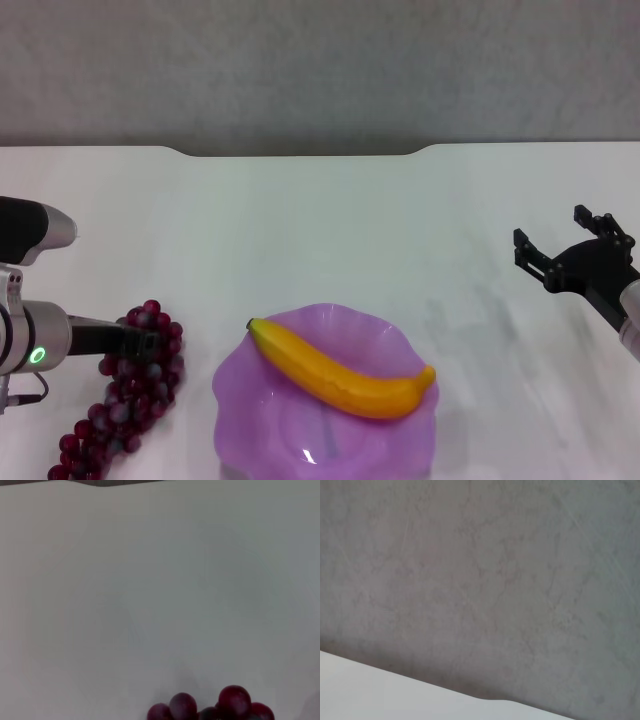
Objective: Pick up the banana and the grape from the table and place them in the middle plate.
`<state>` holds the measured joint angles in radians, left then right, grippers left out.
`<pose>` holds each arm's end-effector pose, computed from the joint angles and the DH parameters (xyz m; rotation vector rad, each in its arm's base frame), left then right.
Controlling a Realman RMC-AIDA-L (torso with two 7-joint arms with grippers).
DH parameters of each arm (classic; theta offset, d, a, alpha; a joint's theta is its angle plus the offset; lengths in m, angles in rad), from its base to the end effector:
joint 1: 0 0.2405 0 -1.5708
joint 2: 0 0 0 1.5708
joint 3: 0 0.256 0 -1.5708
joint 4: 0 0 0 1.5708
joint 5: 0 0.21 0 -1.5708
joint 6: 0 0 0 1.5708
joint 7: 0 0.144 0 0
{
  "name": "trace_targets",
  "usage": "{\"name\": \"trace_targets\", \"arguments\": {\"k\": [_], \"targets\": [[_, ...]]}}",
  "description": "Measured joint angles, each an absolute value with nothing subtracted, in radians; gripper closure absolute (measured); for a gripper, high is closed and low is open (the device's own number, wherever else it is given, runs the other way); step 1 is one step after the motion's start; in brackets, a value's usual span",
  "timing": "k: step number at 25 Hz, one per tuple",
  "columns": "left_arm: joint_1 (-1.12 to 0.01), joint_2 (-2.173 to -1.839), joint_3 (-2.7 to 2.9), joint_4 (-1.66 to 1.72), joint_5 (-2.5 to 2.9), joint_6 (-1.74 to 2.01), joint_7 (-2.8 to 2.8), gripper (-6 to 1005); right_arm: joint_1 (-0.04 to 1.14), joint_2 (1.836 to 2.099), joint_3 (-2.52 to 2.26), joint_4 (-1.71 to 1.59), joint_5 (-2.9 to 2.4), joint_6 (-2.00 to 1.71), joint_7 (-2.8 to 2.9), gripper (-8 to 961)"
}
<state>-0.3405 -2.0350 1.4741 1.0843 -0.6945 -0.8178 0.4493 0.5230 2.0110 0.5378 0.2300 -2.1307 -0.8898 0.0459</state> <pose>-0.2985 0.3607 -0.0102 -2.0846 -1.2322 0.0659 0.3243 0.3557 -0.0418 -1.8766 0.5013 0.4403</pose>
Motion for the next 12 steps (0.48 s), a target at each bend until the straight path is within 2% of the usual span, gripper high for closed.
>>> {"name": "trace_targets", "arguments": {"k": [12], "targets": [[-0.341,-2.037,1.475,1.082,-0.695,-0.815,0.449,737,0.523,2.009,0.534,0.232,-2.131,-0.89,0.046,61]]}}
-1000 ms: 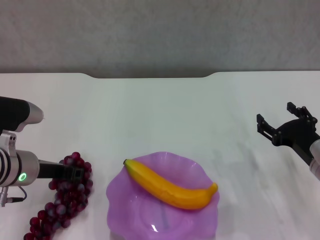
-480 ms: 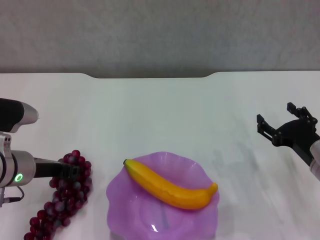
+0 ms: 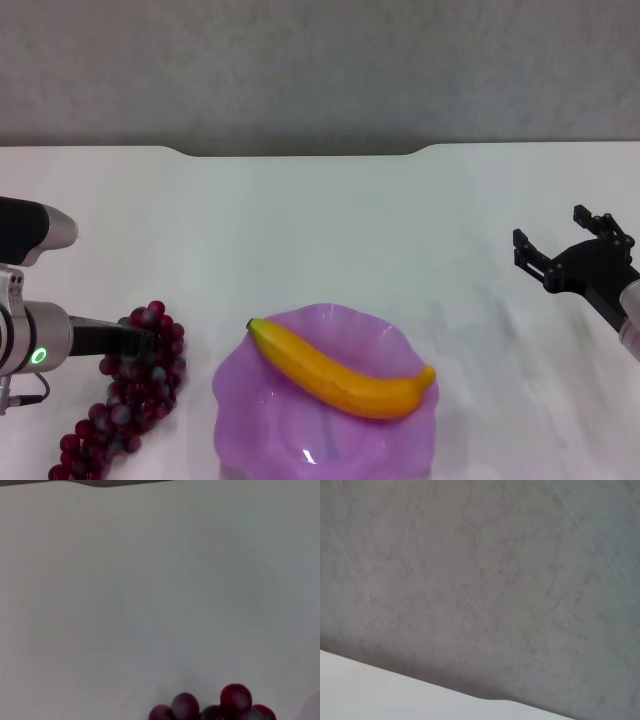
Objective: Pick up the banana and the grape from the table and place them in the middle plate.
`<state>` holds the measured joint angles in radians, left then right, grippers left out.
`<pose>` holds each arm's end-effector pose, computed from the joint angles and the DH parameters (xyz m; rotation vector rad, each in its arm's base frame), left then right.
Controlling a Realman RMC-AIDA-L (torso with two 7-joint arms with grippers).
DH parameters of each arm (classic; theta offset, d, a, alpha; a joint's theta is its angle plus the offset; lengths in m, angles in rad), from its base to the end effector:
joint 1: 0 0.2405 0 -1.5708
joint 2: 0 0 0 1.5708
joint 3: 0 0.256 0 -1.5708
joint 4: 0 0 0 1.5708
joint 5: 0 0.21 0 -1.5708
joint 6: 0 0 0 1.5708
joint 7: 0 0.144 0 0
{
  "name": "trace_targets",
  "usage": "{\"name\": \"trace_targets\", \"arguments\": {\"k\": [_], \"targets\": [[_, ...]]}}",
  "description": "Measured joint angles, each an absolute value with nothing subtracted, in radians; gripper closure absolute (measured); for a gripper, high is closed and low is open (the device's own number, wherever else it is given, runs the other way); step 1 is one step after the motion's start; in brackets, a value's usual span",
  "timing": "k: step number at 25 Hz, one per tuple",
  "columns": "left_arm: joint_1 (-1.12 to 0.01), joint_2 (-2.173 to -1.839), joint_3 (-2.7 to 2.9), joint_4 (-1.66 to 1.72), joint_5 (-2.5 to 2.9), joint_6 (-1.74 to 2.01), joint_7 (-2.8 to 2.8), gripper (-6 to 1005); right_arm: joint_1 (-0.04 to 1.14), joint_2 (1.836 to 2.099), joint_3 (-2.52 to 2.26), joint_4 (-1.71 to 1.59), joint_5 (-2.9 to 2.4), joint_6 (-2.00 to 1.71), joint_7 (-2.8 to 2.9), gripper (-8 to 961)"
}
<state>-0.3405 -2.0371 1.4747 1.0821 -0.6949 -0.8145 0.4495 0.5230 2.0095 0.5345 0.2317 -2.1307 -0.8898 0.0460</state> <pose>-0.2984 0.3606 -0.0112 -2.0842 -1.2334 0.0638 0.3241 0.3556 -0.0419 -1.8796 0.4992 0.4401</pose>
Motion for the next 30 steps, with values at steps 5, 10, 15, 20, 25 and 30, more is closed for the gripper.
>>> {"name": "trace_targets", "arguments": {"k": [5,10,15,20,25,30], "targets": [[-0.34,-2.037,1.474,1.081,-0.695,-0.814,0.45,787,0.523,2.009,0.535,0.233,-2.131,-0.89,0.046,61],[-0.316,-2.039,1.479,1.114,-0.702,-0.797,0.459,811,0.523,2.009,0.534,0.231,-2.131,-0.89,0.046,62],[-0.238,-2.04,1.484,1.207,-0.798,-0.759,0.525,815,0.523,2.009,0.535,0.23,-2.131,-0.89,0.046,62],[-0.186,-2.038,1.475,1.259,-0.895,-0.734,0.603,817,0.522,2.009,0.534,0.23,-2.131,-0.89,0.046,61],[-0.148,-2.037,1.474,1.298,-0.958,-0.725,0.66,819,0.522,2.009,0.533,0.23,-2.131,-0.89,0.046,61],[-0.062,-2.037,1.474,1.385,-1.125,-0.685,0.811,821,0.522,2.01,0.532,0.23,-2.131,-0.89,0.046,62]]}}
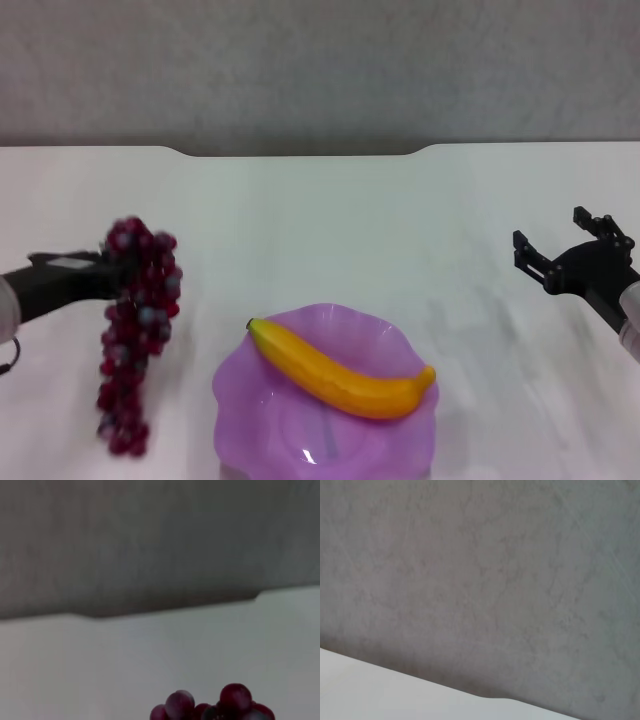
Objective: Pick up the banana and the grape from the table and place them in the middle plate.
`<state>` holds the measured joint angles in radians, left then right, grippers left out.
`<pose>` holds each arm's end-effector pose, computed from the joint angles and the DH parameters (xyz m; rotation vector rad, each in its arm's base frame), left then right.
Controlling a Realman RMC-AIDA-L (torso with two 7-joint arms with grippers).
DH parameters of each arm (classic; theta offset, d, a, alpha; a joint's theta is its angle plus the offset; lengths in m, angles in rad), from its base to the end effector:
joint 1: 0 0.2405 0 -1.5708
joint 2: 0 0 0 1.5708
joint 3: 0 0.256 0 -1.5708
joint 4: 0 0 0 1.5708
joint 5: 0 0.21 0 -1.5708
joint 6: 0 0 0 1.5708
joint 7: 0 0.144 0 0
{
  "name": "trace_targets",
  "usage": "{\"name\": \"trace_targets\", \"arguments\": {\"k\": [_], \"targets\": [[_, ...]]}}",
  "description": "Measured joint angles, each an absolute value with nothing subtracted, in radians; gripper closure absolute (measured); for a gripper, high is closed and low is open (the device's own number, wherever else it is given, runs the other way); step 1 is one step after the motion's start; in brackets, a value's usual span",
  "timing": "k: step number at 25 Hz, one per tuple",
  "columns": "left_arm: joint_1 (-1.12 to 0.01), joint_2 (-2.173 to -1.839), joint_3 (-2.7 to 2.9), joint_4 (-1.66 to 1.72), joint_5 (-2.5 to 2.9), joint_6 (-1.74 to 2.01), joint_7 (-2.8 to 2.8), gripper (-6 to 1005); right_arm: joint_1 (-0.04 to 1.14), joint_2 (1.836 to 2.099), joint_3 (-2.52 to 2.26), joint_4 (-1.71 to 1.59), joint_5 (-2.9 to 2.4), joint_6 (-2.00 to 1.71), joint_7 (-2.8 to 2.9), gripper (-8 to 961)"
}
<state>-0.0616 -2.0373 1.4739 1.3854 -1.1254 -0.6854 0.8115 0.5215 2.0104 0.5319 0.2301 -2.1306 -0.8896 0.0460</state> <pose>-0.2727 0.3327 0.0349 -2.0417 -1.0128 -0.3593 0.3248 0.3548 -0.0424 -1.8815 0.4999 0.4371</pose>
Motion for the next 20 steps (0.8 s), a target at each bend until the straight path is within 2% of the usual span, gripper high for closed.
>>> {"name": "trace_targets", "arguments": {"k": [6,11,20], "targets": [[0.04,-2.036,1.449,1.422,-1.497,-0.671,1.128,820,0.52,2.011,0.532,0.228,-2.131,-0.886,0.046,62],[0.089,-2.034,1.367,1.456,-1.716,-0.82,1.252,825,0.518,2.011,0.532,0.225,-2.13,-0.884,0.046,62],[0.066,-2.036,1.259,1.471,-1.832,-1.222,1.315,827,0.519,2.011,0.536,0.225,-2.129,-0.881,0.046,62]]}}
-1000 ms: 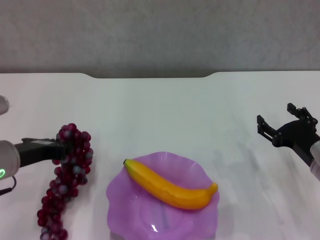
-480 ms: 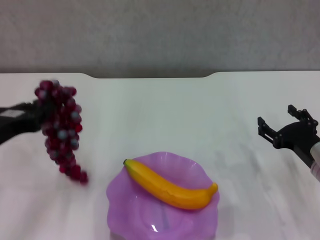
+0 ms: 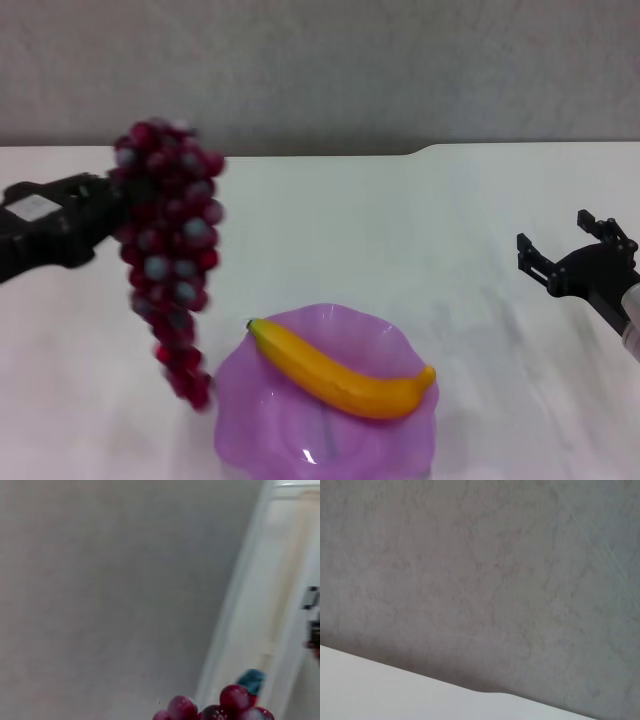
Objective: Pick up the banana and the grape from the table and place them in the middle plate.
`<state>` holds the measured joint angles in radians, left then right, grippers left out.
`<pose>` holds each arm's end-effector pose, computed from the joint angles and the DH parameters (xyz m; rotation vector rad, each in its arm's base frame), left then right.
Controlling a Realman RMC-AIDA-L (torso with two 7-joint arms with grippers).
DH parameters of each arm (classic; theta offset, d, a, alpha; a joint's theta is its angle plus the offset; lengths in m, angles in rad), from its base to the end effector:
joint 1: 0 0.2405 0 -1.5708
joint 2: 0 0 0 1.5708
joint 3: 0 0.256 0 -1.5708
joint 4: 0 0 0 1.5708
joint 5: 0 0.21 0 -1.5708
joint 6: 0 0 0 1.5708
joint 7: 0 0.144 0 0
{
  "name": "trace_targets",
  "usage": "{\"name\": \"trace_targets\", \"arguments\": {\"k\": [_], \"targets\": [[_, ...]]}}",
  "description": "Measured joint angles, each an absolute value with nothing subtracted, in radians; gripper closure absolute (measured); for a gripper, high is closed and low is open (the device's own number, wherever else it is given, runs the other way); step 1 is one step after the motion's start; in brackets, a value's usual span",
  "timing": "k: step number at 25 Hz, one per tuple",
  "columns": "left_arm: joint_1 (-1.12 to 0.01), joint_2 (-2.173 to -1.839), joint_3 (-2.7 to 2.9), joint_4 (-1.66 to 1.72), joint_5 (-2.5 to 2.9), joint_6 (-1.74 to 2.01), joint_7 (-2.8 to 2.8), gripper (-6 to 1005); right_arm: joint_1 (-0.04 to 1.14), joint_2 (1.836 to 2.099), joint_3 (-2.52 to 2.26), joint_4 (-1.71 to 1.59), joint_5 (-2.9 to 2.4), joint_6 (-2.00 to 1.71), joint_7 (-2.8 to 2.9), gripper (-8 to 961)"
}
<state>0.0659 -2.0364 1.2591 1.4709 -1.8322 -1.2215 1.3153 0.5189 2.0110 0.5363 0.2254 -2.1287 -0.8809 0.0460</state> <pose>-0.2195 0.2751 0.0901 -2.2818 -0.7136 -0.9924 0.3281 0.3541 -0.0417 -1.8760 0.5109 0.4243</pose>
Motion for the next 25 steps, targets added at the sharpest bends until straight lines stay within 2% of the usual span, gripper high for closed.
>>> {"name": "trace_targets", "arguments": {"k": [8,18,25], "targets": [[0.059,-2.041,1.375,1.412,-1.91,-1.299,1.484,829,0.523,2.011,0.534,0.226,-2.129,-0.88,0.046,61],[0.064,-2.042,1.63,1.333,-1.931,-0.976,1.694,830,0.519,2.011,0.538,0.225,-2.127,-0.88,0.046,61],[0.062,-2.039,1.728,1.349,-1.849,-0.896,1.676,829,0.519,2.012,0.538,0.215,-2.125,-0.881,0.046,61]]}}
